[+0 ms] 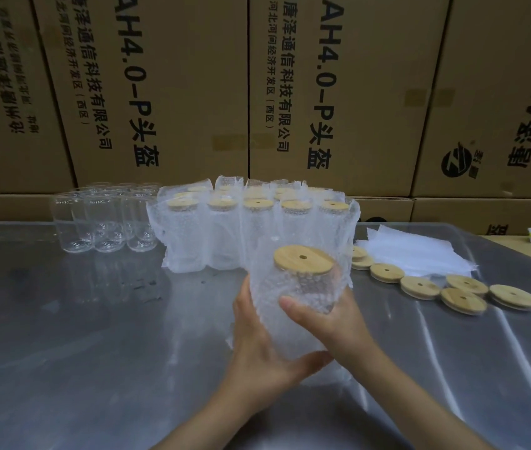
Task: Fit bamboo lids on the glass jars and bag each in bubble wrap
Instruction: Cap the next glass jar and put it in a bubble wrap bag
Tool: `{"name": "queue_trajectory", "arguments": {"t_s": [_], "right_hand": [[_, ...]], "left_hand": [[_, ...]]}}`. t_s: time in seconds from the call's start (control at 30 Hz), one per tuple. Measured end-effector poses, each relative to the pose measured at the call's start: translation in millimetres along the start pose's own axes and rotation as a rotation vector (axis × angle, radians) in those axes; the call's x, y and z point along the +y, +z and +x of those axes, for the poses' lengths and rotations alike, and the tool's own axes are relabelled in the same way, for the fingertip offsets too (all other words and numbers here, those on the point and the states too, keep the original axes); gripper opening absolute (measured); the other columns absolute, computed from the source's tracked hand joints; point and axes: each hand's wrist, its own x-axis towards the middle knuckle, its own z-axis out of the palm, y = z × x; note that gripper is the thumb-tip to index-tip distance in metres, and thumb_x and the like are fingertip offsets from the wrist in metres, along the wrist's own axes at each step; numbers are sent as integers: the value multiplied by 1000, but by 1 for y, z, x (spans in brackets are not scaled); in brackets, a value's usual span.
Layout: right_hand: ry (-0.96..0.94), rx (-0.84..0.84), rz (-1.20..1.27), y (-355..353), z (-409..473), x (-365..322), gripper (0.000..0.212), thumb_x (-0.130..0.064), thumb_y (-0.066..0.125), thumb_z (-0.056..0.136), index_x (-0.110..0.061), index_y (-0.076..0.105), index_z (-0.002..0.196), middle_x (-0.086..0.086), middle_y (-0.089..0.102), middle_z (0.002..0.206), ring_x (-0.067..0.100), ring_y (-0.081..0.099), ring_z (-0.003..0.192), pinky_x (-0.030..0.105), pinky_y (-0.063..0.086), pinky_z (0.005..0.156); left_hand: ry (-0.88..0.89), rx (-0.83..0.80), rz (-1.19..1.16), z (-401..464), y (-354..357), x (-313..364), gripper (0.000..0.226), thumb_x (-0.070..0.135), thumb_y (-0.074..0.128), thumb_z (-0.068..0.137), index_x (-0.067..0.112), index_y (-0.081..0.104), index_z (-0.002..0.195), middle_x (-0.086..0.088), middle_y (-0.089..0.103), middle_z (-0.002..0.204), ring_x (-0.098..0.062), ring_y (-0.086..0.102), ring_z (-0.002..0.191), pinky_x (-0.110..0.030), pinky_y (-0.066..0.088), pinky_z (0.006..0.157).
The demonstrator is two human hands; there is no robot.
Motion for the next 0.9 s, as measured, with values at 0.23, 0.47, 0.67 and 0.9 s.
{"name": "queue_trajectory", "arguments": {"t_s": [0.23, 0.47, 0.67, 0.9], "right_hand": [[95, 26, -119, -2, -1, 17, 104, -58, 84, 46, -54, 25, 132, -40, 50, 121, -17, 48, 116, 3, 41, 88], [202, 134, -163, -6, 7, 46, 98, -44, 84, 53, -22, 35, 135, -9, 62, 121, 4, 63, 108, 37, 52, 96], [126, 369, -206, -15, 28, 61, 62, -20, 84, 71, -38, 42, 114, -19, 58, 114, -15, 56, 100, 4, 44, 79], [170, 619, -359, -44, 57, 83, 89, -29, 81, 75, -13, 27, 143, 7, 36, 144, 22, 35, 134, 29, 32, 104]], "left_hand": [[-30, -30, -61, 15, 7, -9, 92, 52, 76, 49, 18, 47, 129, 14, 60, 121, 10, 55, 110, -6, 42, 87], [-92, 91, -76, 45, 22, -22, 117, 57, 84, 41, 54, 10, 132, 16, 51, 130, -1, 56, 114, -29, 52, 93], [-69, 79, -39, 65, 37, -33, 109, 61, 76, 46, 61, 4, 128, 9, 38, 140, -5, 41, 130, -24, 41, 101], [-144, -80, 42, 85, 48, -56, 121, 55, 85, 56, 36, 4, 145, 6, 22, 151, -11, 25, 140, -25, 29, 107]]}}
